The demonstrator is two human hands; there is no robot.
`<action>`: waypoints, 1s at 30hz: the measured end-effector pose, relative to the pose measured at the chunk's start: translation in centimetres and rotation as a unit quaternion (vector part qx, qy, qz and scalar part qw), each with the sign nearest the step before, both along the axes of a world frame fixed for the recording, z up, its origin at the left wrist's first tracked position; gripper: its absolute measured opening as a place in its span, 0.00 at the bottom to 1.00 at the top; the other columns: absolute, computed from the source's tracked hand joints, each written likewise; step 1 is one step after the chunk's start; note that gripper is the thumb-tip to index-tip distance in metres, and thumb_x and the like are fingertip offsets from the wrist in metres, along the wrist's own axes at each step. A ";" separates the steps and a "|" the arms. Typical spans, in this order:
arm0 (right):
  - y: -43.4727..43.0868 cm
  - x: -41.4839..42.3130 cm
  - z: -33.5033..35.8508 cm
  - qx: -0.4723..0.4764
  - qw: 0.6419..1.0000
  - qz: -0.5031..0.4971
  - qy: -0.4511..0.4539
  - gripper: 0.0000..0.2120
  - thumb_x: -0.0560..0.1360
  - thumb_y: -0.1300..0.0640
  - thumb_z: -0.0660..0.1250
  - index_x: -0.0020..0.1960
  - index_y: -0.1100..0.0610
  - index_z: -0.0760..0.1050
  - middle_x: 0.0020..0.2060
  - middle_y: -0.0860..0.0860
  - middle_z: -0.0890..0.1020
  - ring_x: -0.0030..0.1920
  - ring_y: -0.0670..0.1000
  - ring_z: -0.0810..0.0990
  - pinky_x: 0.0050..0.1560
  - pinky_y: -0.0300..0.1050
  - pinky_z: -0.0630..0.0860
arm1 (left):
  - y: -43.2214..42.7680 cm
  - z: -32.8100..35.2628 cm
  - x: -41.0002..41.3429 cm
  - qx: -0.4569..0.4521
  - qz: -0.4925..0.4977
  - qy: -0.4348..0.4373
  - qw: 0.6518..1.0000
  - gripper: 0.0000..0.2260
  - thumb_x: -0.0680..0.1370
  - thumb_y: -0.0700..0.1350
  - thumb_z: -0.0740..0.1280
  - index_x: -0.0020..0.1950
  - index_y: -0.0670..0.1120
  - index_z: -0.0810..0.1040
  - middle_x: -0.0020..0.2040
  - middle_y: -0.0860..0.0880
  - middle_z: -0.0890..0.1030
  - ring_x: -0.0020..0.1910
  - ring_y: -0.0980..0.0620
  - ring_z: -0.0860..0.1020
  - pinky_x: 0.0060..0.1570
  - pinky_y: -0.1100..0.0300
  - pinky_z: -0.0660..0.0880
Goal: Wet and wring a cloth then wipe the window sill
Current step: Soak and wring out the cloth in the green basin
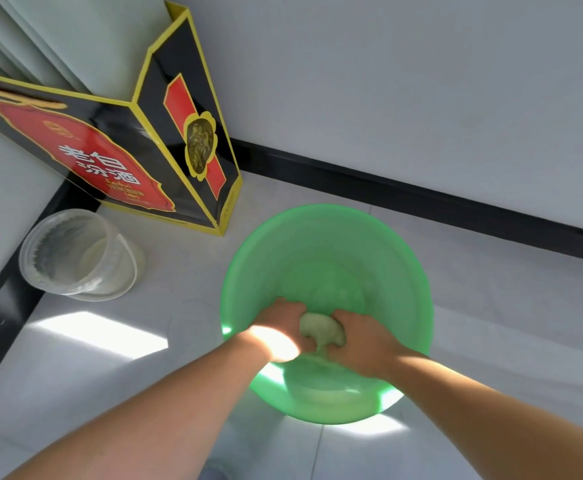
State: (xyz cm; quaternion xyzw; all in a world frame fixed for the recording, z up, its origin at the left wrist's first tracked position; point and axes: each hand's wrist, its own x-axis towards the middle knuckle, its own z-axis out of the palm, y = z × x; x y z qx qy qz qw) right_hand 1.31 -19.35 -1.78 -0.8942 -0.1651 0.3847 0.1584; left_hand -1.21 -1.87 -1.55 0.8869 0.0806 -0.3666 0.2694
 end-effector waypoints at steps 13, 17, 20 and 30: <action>-0.5 2.9 7.2 0.393 0.732 -0.451 0.326 0.22 0.73 0.52 0.71 0.67 0.49 0.75 0.60 0.54 0.81 0.56 0.61 0.83 0.51 0.65 0.80 | 2.2 5.8 2.8 -0.436 0.397 0.081 0.804 0.20 0.72 0.39 0.75 0.62 0.51 0.78 0.61 0.42 0.78 0.53 0.42 0.83 0.50 0.49 0.81; 1.7 2.6 7.1 0.366 0.768 -0.457 0.261 0.19 0.77 0.41 0.65 0.64 0.50 0.77 0.55 0.55 0.84 0.54 0.58 0.84 0.53 0.60 0.81 | -0.7 6.2 3.3 -0.265 0.428 0.003 0.864 0.16 0.75 0.62 0.69 0.51 0.51 0.77 0.49 0.46 0.82 0.37 0.49 0.79 0.36 0.57 0.78; 4.3 2.1 6.9 0.317 0.805 -0.481 0.139 0.17 0.77 0.39 0.64 0.53 0.50 0.81 0.46 0.53 0.86 0.46 0.55 0.86 0.47 0.54 0.83 | -2.9 5.7 2.9 -0.171 0.459 -0.091 0.867 0.21 0.78 0.65 0.61 0.45 0.47 0.75 0.43 0.48 0.80 0.37 0.48 0.77 0.38 0.57 0.73; 6.6 0.6 5.3 0.339 0.795 -0.503 -0.007 0.16 0.80 0.51 0.63 0.41 0.62 0.77 0.28 0.52 0.79 0.29 0.48 0.76 0.29 0.41 0.72 | -4.0 4.0 1.6 -0.135 0.486 -0.168 0.847 0.29 0.74 0.71 0.57 0.38 0.47 0.79 0.36 0.47 0.83 0.38 0.43 0.83 0.41 0.48 0.81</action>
